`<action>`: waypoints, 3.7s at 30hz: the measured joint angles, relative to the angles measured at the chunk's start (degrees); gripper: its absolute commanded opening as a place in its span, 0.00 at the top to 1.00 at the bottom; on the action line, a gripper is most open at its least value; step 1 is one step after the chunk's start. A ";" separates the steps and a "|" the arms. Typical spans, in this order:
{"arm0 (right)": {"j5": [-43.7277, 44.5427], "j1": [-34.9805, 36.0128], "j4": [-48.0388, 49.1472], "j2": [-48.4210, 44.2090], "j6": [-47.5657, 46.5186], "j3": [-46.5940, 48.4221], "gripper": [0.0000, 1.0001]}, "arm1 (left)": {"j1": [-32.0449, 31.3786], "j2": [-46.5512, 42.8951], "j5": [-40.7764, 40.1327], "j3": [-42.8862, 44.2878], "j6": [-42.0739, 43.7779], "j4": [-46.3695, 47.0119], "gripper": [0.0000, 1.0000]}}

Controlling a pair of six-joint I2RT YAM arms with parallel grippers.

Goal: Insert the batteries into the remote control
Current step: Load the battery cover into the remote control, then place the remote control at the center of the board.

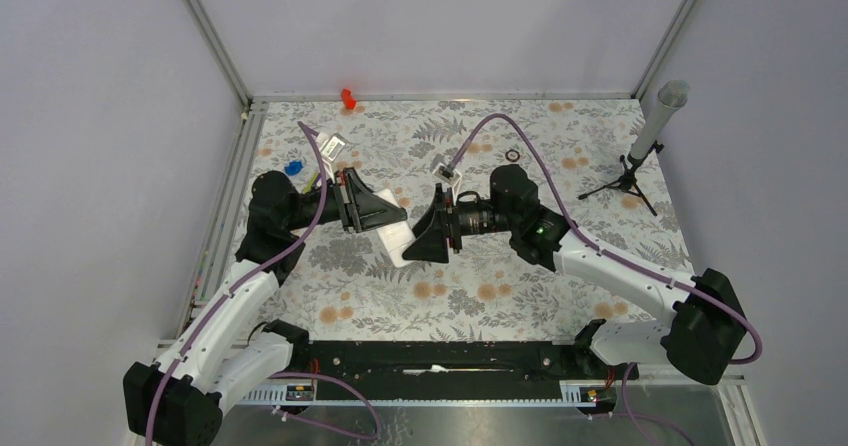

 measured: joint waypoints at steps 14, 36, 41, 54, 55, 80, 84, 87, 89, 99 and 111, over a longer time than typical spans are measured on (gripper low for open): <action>2.64 0.33 1.60 2.01 6.97 1.05 0.89 | 1.01 -0.11 -0.11 0.00 2.49 2.43 1.00; 9.14 0.00 7.96 2.60 13.99 -2.99 0.33 | 0.26 0.50 -3.82 -0.61 3.10 -1.42 1.00; 7.23 -0.33 9.05 4.00 11.04 -2.69 0.34 | 0.09 0.90 -2.91 -0.50 3.26 -1.70 1.00; -3.15 -0.87 15.06 8.50 13.79 -0.98 1.00 | 0.02 1.03 -1.88 -0.24 5.25 -3.76 0.59; -2.62 -0.85 14.95 8.50 13.57 -0.98 1.00 | -0.02 0.96 -2.71 0.00 5.29 -4.57 0.52; 56.81 -8.33 -27.26 5.84 -12.13 -0.72 1.00 | 0.39 -12.50 -48.68 4.26 18.01 -45.68 0.01; 68.13 -9.51 -30.58 14.60 -15.32 2.03 1.00 | 0.39 -15.74 -51.32 4.26 17.99 -48.09 0.01; 76.74 -9.73 -32.83 22.49 -17.31 5.38 1.00 | 0.39 -17.07 -52.61 4.26 18.01 -49.05 0.01; 80.35 -9.92 -33.59 26.32 -18.10 6.78 1.00 | 0.39 -17.31 -53.24 4.26 18.01 -49.57 0.01; 89.83 -10.51 -37.38 38.64 -20.48 15.91 1.00 | 0.39 -16.96 -54.05 1.53 18.43 -50.58 0.01; 82.51 -10.71 -40.79 38.64 -18.12 18.64 0.29 | 0.39 -13.22 -53.72 1.29 18.34 -50.64 0.01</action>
